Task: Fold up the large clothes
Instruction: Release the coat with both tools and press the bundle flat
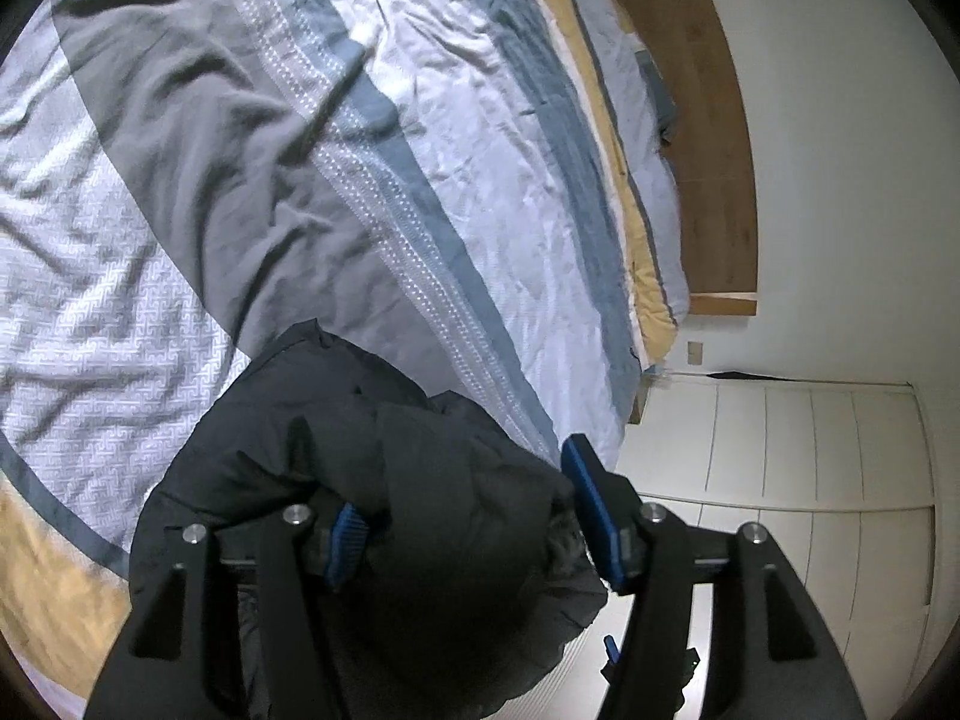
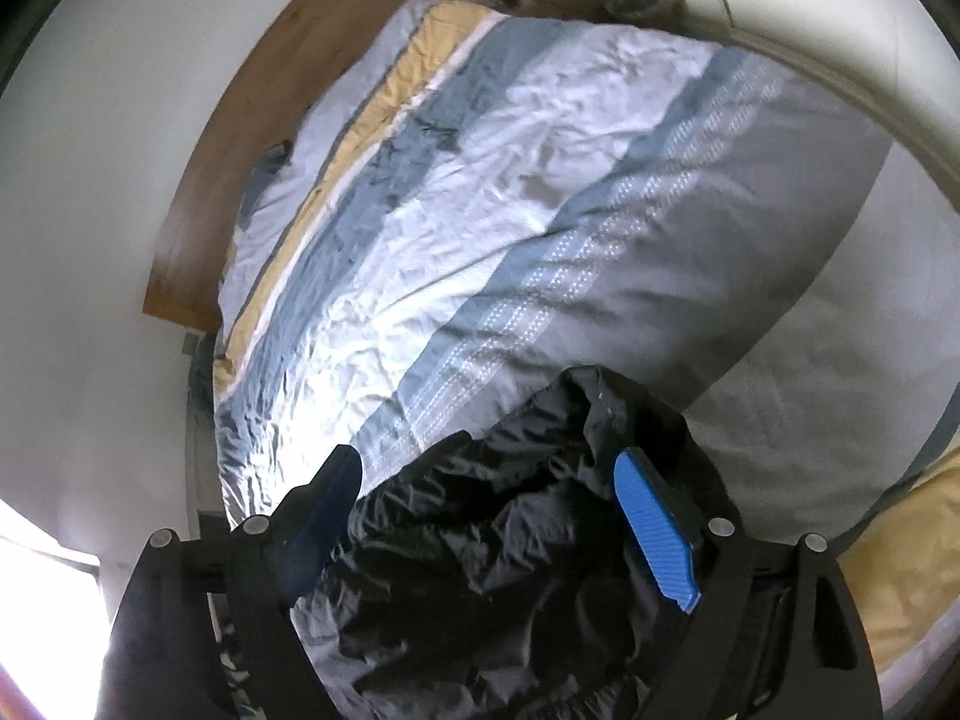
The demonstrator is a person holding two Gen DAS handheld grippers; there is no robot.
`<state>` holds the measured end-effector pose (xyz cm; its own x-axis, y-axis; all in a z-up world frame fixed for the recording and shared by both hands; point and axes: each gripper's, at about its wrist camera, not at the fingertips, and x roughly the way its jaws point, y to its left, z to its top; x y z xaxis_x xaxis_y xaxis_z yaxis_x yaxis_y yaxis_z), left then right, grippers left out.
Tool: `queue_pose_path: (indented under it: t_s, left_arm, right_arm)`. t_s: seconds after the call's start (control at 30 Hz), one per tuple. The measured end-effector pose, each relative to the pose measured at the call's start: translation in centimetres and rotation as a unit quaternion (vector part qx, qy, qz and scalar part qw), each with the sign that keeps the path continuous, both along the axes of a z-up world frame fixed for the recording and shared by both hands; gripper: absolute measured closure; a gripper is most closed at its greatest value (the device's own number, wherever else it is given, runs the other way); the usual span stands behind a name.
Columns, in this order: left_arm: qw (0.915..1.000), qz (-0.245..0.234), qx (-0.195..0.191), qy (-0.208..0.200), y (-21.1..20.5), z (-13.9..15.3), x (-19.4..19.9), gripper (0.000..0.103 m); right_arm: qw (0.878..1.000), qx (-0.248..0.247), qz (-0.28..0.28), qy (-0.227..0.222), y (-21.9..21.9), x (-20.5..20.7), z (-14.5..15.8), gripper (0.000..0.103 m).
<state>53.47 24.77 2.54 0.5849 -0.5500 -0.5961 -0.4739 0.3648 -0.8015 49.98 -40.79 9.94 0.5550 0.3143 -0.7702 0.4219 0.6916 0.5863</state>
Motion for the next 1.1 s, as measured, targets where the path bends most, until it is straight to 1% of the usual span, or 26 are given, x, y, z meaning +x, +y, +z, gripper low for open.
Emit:
queue_pose_path:
  t_s: [0.13,0.23,0.37,0.43,0.53,0.57,0.63,0.77,0.93,1.1]
  left_arm:
    - [0.9999,0.002,0.005,-0.012,0.6,1.3,-1.0,0.044]
    - [0.9995,-0.005,0.02,-0.024,0.6,2.6,-1.9,0.044]
    - [0.9969,-0.024,0.062,-0.041,-0.7,4.5,-3.4,0.044]
    - [0.9934,-0.045,0.095,-0.044,-2.2,5.2,-4.0,0.044]
    - [0.9842,-0.078,0.152,-0.048,-5.0,5.7,-4.9,0.044]
    - [0.9796,-0.086,0.175,-0.051,-6.2,5.7,-5.4,0.044]
    - [0.9721,-0.099,0.204,-0.059,-8.3,5.5,-6.3,0.044]
    - [0.9588,-0.132,0.243,-0.064,-12.4,4.4,-7.3,0.044]
    - [0.9362,-0.183,0.287,-0.087,-17.8,3.0,-8.7,0.044]
    - [0.9235,-0.216,0.301,-0.098,-21.8,1.3,-9.1,0.044]
  right_arm:
    - [0.999,-0.028,0.029,-0.009,1.4,-1.3,0.9,0.017]
    - [0.997,-0.05,0.049,-0.017,2.9,-2.5,1.2,0.017]
    - [0.993,-0.077,0.091,-0.027,5.6,-3.9,1.2,0.017]
    - [0.989,-0.093,0.112,-0.031,7.0,-4.5,1.0,0.017]
    - [0.982,-0.115,0.143,-0.035,9.5,-5.3,0.6,0.017]
    - [0.979,-0.125,0.156,-0.039,10.5,-5.7,0.5,0.017]
    - [0.974,-0.14,0.172,-0.044,11.9,-6.2,0.3,0.017]
    - [0.965,-0.161,0.199,-0.054,14.3,-7.1,-0.4,0.017]
    - [0.955,-0.183,0.225,-0.059,16.5,-8.0,-1.4,0.017]
    - [0.95,-0.188,0.243,-0.057,17.9,-8.6,-3.2,0.017]
